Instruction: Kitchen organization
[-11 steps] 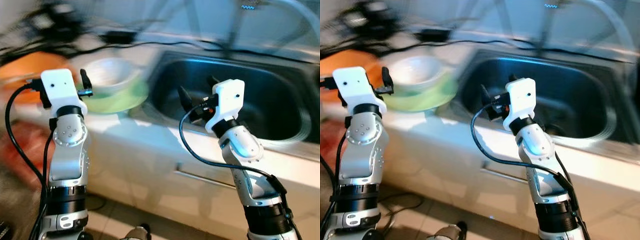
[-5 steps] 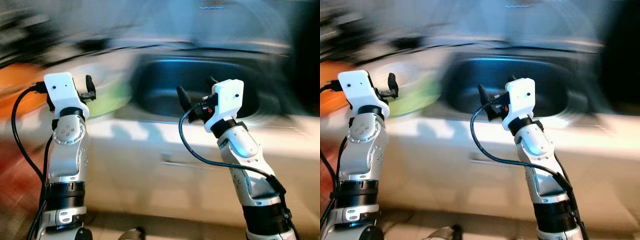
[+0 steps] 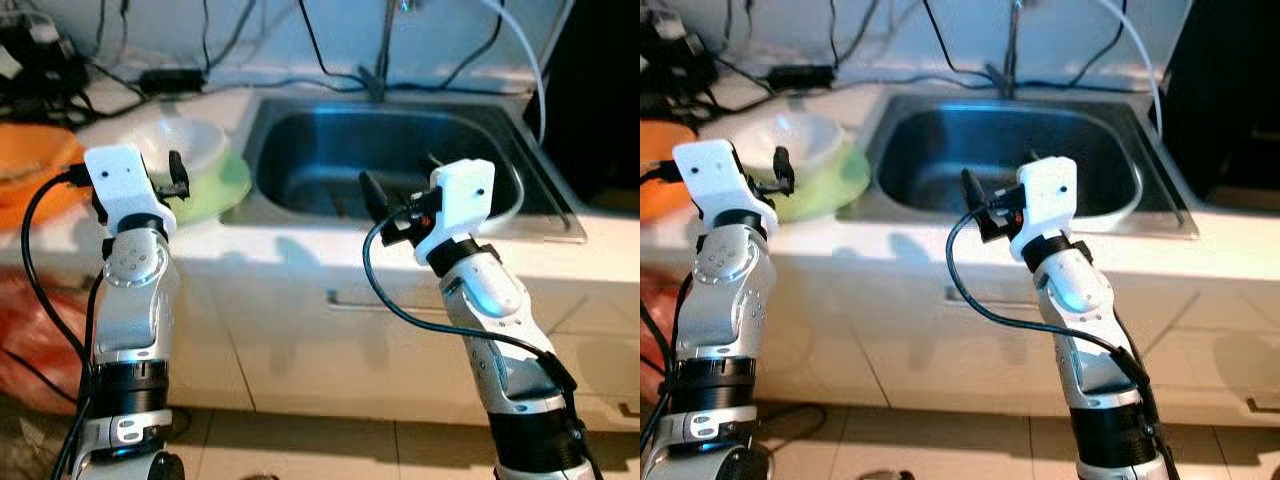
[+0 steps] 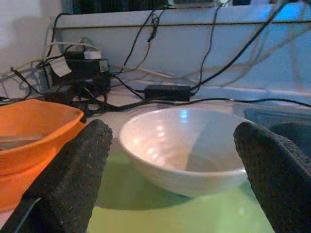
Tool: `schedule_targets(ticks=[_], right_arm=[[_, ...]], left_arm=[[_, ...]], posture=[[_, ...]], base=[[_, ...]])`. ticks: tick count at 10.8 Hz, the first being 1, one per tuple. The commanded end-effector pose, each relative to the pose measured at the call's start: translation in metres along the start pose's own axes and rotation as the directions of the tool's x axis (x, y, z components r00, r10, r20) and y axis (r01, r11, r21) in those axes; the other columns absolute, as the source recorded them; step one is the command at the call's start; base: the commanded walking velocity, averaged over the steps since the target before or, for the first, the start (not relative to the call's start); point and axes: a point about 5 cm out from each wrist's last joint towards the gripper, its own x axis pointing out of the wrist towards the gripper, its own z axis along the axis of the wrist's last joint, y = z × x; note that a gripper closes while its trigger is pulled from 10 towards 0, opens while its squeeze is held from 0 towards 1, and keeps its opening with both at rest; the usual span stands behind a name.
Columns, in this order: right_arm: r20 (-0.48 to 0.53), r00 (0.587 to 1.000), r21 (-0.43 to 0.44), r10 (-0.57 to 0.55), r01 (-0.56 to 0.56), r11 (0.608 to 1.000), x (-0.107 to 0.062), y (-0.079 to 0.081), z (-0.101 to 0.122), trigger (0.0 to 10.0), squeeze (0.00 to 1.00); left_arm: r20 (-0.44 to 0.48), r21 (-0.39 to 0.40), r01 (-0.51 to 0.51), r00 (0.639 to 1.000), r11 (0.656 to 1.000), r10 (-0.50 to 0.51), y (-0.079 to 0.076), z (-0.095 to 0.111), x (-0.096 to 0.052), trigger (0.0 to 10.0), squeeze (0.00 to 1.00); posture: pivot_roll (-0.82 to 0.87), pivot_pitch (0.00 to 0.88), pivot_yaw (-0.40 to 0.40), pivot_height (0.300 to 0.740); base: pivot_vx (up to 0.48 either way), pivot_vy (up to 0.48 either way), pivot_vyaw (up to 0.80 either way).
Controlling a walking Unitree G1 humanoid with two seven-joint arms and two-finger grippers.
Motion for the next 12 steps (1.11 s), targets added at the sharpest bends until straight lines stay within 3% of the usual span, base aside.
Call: schedule_targets(ticks=[1, 5, 10, 12], right_arm=[[0.006, 1.0, 0.0, 0.006, -0.006, 1.0, 0.0, 0.001, 0.003, 10.0, 0.0], [0.019, 1.0, -0.015, 0.014, -0.014, 1.0, 0.001, 0.001, 0.005, 10.0, 0.0], [0.021, 1.0, 0.003, 0.007, -0.007, 1.0, 0.002, 0.0, 0.005, 10.0, 0.0], [0.035, 0.999, -0.026, -0.041, 0.042, 0.999, 0.001, -0.007, 0.006, 10.0, 0.0]], left_arm=[[0.006, 0.005, -0.018, 1.0, 1.0, 0.018, 0.001, 0.001, 0.0, 10.0, 0.0], [0.045, 0.066, 0.011, 0.999, 0.998, -0.014, -0.004, 0.006, 0.0, 10.0, 0.0], [-0.012, 0.039, 0.22, 0.976, 0.975, -0.22, -0.031, -0.005, -0.012, 10.0, 0.0], [-0.026, 0.031, 0.297, 0.955, 0.954, -0.296, -0.033, -0.013, -0.032, 10.0, 0.0]], posture=[[0.01, 0.072, 0.039, 0.74], [0.01, 0.071, 0.039, 0.74], [0.02, 0.068, 0.034, 0.74], [0.03, 0.068, 0.037, 0.74]], base=[[0.0, 0.0, 0.0], [0.0, 0.0, 0.0], [0.0, 0.0, 0.0], [0.0, 0.0, 0.0]])
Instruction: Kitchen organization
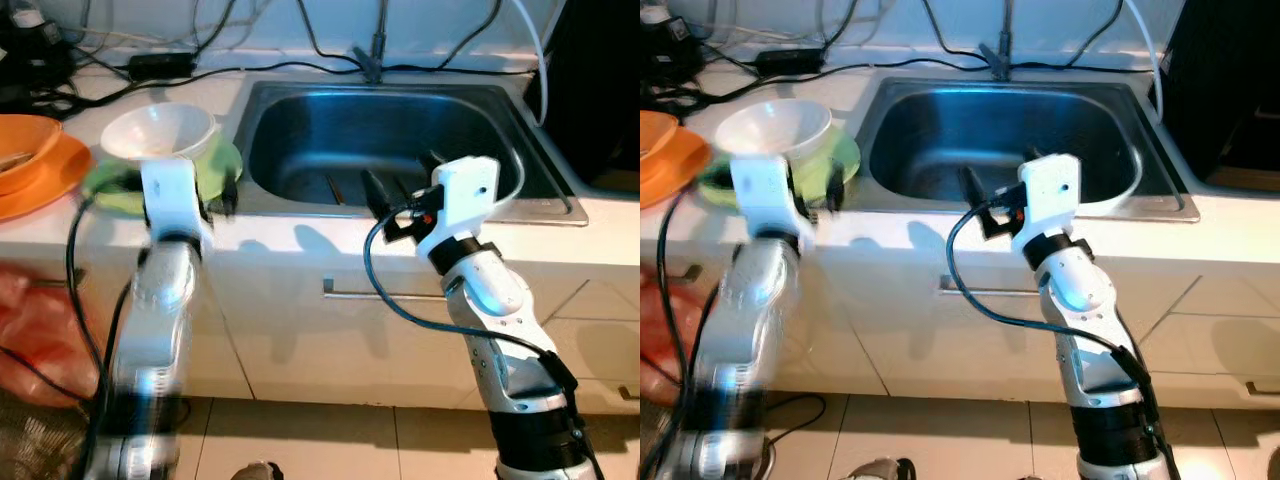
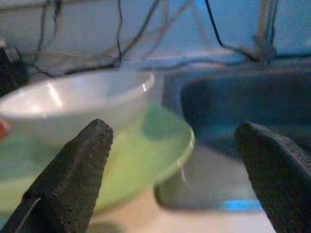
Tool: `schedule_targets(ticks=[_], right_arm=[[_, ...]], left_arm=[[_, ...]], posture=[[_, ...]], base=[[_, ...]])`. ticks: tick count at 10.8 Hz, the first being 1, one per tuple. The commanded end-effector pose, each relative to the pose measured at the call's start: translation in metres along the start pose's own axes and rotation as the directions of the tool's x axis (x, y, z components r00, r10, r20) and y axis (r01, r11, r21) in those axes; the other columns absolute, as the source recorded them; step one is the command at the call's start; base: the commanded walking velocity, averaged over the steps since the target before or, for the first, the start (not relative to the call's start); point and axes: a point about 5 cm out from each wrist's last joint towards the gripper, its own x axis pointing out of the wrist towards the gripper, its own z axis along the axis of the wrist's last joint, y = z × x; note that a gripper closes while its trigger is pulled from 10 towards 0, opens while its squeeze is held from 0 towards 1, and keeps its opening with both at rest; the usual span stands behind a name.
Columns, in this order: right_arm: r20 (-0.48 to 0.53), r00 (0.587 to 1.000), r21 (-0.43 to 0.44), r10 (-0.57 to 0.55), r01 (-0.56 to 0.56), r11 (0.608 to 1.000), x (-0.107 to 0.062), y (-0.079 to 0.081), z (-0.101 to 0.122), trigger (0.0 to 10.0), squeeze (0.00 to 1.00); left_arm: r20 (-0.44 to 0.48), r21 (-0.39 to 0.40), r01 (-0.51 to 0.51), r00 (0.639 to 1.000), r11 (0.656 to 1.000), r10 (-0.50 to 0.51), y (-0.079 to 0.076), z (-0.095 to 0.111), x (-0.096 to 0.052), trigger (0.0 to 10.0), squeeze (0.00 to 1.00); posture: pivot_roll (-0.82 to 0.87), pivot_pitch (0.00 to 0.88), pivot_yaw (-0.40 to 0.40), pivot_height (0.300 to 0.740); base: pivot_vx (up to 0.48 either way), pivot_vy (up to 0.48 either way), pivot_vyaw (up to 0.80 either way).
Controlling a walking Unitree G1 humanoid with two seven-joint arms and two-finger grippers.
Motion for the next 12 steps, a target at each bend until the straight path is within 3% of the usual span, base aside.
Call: schedule_targets(ticks=[1, 4, 6, 8, 12], right_arm=[[0.015, 0.999, -0.005, -0.034, 0.034, 0.999, 0.001, -0.005, 0.003, 10.0, 0.0], [0.008, 0.999, 0.012, -0.052, 0.052, 0.999, 0.002, -0.005, 0.001, 10.0, 0.0], [0.008, 0.999, 0.014, -0.051, 0.051, 0.999, 0.002, -0.006, 0.002, 10.0, 0.0], [0.019, 0.999, 0.002, -0.049, 0.049, 0.999, 0.002, -0.007, 0.003, 10.0, 0.0], [0.025, 0.999, -0.024, -0.038, 0.039, 0.999, 0.003, -0.004, 0.004, 10.0, 0.0]], left_arm=[[0.019, -0.009, 0.019, 1.0, 1.0, -0.019, -0.003, 0.005, -0.003, 10.0, 0.0], [0.058, -0.023, 0.021, 0.998, 1.0, -0.02, -0.009, 0.013, -0.007, 10.0, 0.0], [0.087, -0.014, -0.019, 0.996, 1.0, 0.021, -0.003, 0.02, -0.007, 10.0, 0.0], [0.097, -0.012, -0.07, 0.993, 0.997, 0.071, 0.002, 0.023, -0.008, 10.0, 0.0], [0.082, -0.02, -0.065, 0.994, 0.998, 0.067, 0.0, 0.022, -0.007, 10.0, 0.0]], posture=[[0.03, 0.069, 0.038, 0.74], [0.03, 0.071, 0.038, 0.74], [0.03, 0.072, 0.037, 0.74], [0.03, 0.073, 0.039, 0.74], [0.03, 0.072, 0.041, 0.74]], base=[[0.0, 0.0, 0.0], [0.0, 0.0, -0.15], [0.0, 0.0, -0.8], [0.0, 0.0, 0.0], [0.0, 0.0, 0.8]])
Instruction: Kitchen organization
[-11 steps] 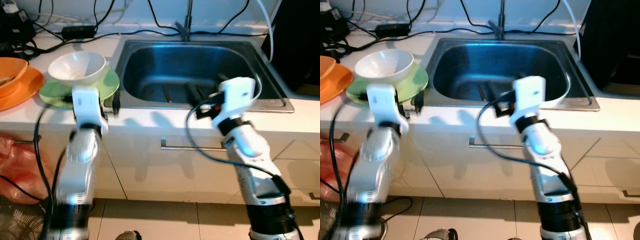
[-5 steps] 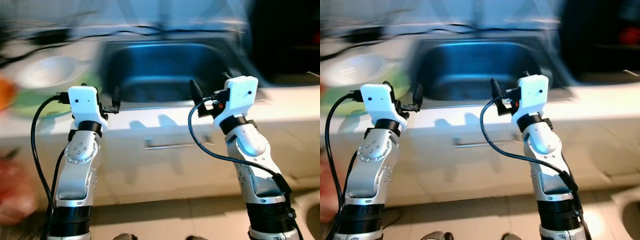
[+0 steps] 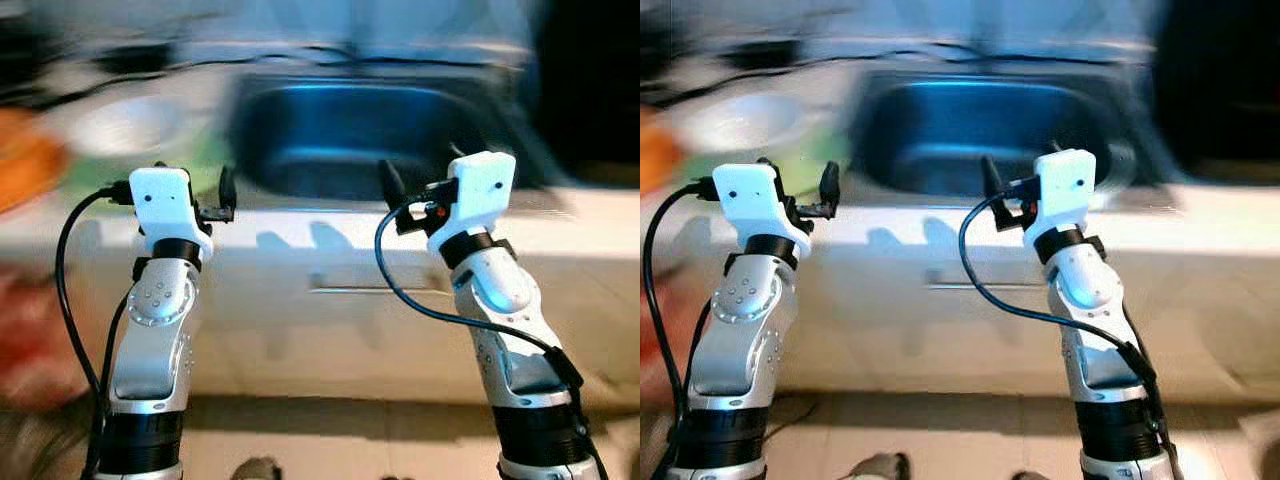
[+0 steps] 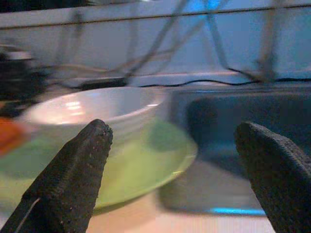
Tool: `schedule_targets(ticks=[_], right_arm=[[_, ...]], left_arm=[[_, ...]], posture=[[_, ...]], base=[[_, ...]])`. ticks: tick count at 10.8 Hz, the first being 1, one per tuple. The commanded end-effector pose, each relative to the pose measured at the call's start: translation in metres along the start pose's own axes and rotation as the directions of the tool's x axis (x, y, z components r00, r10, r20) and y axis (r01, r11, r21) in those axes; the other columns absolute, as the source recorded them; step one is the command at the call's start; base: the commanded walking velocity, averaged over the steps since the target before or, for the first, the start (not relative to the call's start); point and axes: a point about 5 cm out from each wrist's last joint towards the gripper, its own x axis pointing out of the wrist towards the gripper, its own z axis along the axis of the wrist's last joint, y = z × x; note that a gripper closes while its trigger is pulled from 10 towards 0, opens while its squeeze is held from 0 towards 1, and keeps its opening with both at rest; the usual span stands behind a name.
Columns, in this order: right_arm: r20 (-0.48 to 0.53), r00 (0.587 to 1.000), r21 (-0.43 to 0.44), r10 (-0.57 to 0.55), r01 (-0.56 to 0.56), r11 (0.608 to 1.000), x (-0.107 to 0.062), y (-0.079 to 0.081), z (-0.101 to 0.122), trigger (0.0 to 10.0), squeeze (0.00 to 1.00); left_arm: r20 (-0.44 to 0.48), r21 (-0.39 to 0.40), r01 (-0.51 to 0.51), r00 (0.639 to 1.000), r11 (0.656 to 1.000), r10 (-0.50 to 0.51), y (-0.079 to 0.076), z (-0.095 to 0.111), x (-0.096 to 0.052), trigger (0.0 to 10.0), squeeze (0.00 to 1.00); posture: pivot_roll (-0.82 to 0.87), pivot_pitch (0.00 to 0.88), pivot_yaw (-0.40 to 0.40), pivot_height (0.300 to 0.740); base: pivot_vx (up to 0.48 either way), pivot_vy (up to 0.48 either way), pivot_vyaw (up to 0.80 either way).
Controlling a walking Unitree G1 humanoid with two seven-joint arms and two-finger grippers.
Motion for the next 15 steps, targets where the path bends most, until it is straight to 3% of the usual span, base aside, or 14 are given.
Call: schedule_targets(ticks=[1, 5, 15], right_arm=[[0.015, 1.0, -0.01, -0.002, 0.002, 1.0, 0.002, 0.0, 0.003, 10.0, 0.0], [0.023, 1.0, 0.004, -0.012, 0.012, 1.0, 0.002, 0.0, 0.005, 10.0, 0.0], [0.021, 1.0, 0.005, -0.006, 0.006, 1.0, 0.001, 0.002, 0.004, 10.0, 0.0]], left_arm=[[-0.004, 0.005, -0.017, 1.0, 1.0, 0.017, 0.001, 0.001, 0.001, 10.0, 0.0], [0.018, -0.014, -0.021, 1.0, 1.0, 0.022, 0.004, 0.011, 0.006, 10.0, 0.0], [-0.002, -0.003, -0.047, 0.999, 0.999, 0.047, 0.008, 0.009, 0.008, 10.0, 0.0]], posture=[[0.03, 0.072, 0.04, 0.74], [0.03, 0.072, 0.043, 0.74], [0.03, 0.077, 0.047, 0.74]], base=[[0.0, 0.0, 0.8], [0.0, 0.0, 0.2], [0.305, 0.072, 0.0]])
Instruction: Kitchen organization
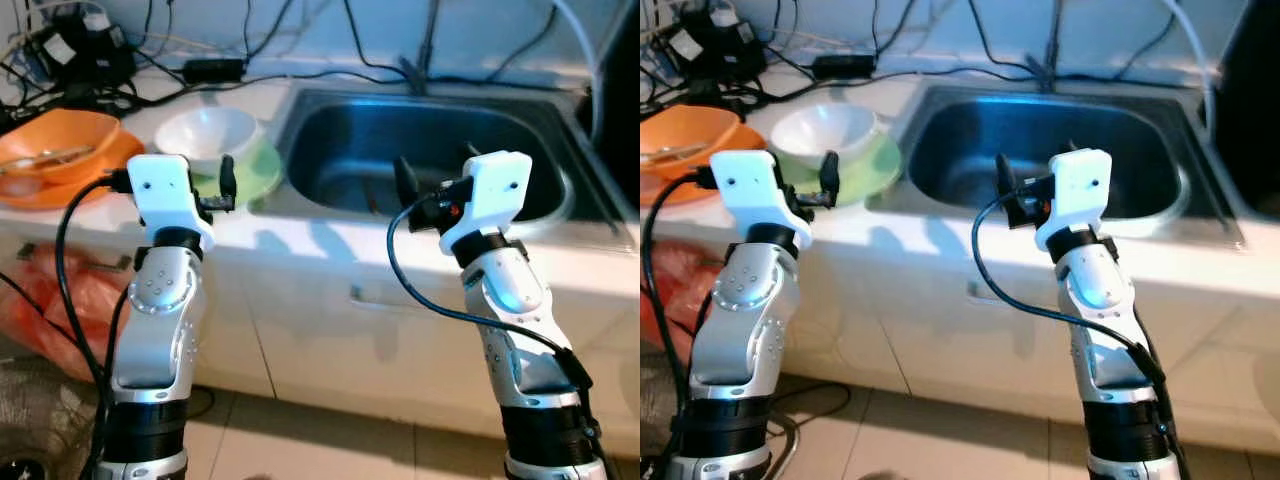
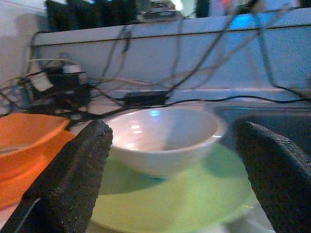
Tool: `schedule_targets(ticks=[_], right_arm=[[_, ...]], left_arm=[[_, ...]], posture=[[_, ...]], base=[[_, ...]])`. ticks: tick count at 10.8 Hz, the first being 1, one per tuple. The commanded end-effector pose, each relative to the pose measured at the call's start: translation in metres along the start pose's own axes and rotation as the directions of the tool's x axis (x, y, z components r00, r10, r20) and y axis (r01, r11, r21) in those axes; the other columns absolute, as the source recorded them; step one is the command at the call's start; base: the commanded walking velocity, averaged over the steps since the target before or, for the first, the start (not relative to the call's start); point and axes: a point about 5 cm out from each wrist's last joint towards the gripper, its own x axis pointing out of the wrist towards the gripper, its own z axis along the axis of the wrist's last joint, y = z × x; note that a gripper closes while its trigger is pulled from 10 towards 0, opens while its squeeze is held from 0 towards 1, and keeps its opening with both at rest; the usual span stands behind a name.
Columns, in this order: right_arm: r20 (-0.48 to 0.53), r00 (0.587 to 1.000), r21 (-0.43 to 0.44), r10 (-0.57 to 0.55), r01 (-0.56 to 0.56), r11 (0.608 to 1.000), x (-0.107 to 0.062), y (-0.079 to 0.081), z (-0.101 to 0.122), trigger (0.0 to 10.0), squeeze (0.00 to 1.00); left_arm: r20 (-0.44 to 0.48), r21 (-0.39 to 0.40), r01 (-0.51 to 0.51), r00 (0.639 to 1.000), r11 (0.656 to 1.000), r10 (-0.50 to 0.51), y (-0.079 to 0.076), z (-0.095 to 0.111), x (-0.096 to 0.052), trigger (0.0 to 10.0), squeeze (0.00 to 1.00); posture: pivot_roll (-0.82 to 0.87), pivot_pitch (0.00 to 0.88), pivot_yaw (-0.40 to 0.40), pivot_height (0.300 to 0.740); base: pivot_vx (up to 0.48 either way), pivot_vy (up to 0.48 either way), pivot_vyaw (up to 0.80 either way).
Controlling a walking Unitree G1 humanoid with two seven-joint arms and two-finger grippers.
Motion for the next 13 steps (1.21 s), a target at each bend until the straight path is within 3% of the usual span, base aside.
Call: schedule_targets(ticks=[1, 9, 11, 13], right_arm=[[0.011, 1.0, 0.005, 0.026, -0.026, 1.0, 0.0023, 0.0077, 0.0029, 10.0, 0.0], [0.003, 0.999, 0.015, 0.035, -0.035, 0.999, 0.0018, 0.0102, 0.0009, 10.0, 0.0], [-0.002, 0.999, 0.022, 0.033, -0.033, 0.999, 0.0014, 0.0102, 0.0005, 10.0, 0.0], [-0.002, 0.999, 0.021, 0.034, -0.034, 0.999, 0.001, 0.0105, 0.0002, 10.0, 0.0]], left_arm=[[-0.007, 0.012, -0.031, 1.0, 0.999, 0.031, 0.0089, 0.0005, 0.0006, 10.0, 0.0], [-0.039, 0.026, -0.023, 0.999, 0.999, 0.024, 0.0076, -0.0057, -0.0003, 10.0, 0.0], [-0.045, 0.03, -0.018, 0.999, 0.999, 0.019, 0.0066, -0.007, -0.0009, 10.0, 0.0], [-0.037, 0.0, -0.012, 0.999, 1.0, 0.012, 0.0051, -0.0064, -0.0014, 10.0, 0.0]], posture=[[0.03, 0.077, 0.047, 0.74], [0.03, 0.074, 0.045, 0.74], [0.03, 0.076, 0.046, 0.74], [0.03, 0.079, 0.043, 0.74]], base=[[0.277, 0.0, 0.0], [0.293, 0.0, 0.0], [0.386, 0.0, -0.67], [0.189, 0.0, 0.0]])
